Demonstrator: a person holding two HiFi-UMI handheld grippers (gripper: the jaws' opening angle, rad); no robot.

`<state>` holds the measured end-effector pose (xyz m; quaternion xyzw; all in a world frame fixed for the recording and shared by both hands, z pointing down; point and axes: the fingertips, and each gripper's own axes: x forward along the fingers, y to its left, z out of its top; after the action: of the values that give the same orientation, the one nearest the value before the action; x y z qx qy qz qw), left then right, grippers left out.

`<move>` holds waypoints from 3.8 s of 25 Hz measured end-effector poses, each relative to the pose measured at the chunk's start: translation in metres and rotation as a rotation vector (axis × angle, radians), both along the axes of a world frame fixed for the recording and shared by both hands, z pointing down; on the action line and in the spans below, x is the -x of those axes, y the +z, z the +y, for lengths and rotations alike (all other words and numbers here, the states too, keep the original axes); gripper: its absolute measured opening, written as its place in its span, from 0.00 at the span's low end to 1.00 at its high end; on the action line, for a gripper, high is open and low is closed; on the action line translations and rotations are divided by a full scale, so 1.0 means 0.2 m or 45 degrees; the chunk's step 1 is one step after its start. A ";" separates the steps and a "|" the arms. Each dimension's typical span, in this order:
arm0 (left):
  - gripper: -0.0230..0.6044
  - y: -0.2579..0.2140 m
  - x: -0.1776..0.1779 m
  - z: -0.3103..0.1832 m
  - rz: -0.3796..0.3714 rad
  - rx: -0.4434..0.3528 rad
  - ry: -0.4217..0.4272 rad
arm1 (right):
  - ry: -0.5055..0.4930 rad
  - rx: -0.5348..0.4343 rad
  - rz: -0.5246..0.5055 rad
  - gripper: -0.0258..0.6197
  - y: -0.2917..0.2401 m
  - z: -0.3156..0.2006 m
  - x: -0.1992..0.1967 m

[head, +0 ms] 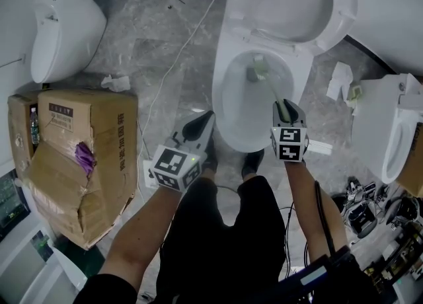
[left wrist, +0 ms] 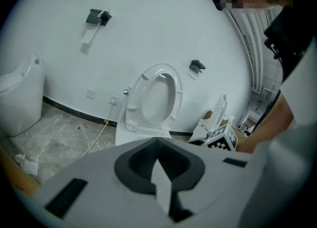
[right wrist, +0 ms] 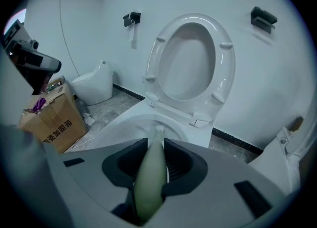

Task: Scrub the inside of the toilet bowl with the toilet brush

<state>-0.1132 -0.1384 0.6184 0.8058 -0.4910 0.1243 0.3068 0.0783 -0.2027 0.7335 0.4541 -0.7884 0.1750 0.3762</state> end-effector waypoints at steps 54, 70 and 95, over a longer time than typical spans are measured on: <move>0.05 0.19 0.07 -0.02 -0.024 0.074 0.052 | -0.153 0.119 0.119 0.21 0.30 0.03 0.18; 0.05 0.20 -0.03 -0.10 -0.013 0.075 0.082 | -0.090 0.091 0.139 0.21 0.28 -0.09 0.02; 0.05 0.00 -0.17 0.00 0.012 0.023 0.153 | -0.015 0.138 0.121 0.21 0.14 0.23 -0.15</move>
<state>-0.0785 -0.1385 0.6183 0.8315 -0.4393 0.1430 0.3085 0.1079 -0.1566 0.7624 0.4362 -0.7618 0.1934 0.4381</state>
